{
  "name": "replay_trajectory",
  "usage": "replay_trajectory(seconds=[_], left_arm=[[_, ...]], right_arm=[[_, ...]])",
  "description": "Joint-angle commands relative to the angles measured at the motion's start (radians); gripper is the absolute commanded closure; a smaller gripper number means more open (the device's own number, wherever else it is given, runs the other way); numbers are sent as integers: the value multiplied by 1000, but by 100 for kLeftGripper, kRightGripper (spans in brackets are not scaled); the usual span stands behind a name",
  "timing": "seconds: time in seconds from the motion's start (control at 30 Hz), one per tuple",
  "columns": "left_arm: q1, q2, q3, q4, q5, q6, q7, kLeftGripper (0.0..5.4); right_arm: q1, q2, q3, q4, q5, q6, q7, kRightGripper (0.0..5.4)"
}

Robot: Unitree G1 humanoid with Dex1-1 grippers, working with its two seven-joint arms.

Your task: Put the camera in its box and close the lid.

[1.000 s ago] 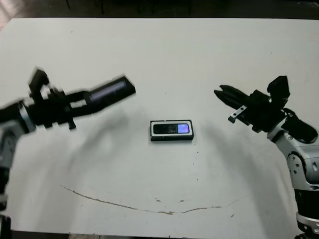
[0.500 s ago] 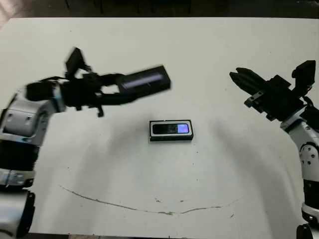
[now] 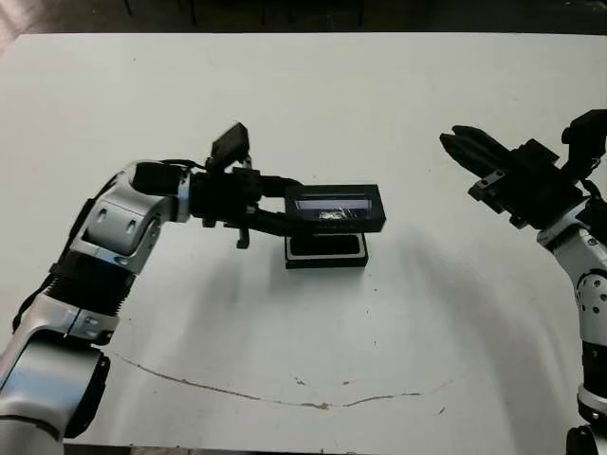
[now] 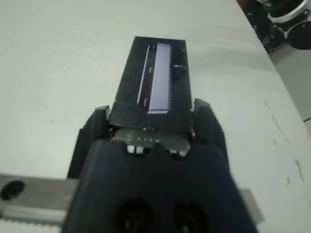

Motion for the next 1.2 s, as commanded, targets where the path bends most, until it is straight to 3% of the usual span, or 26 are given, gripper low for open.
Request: replay_trajectory(seconds=[0.03,0.43,1.2], left_arm=[[4,11,-13,12,25,9,-10,391],[23,20,-42,3,113,-43,8,391],[15,25,-69,-28,174,18,24,391]], right_arm=[[18,-12,7,-10,-12,22,-15,540],[28,-8,18,-14,-5,35,-15,540],[38,-8,17,-40,-4,54,-22,540]])
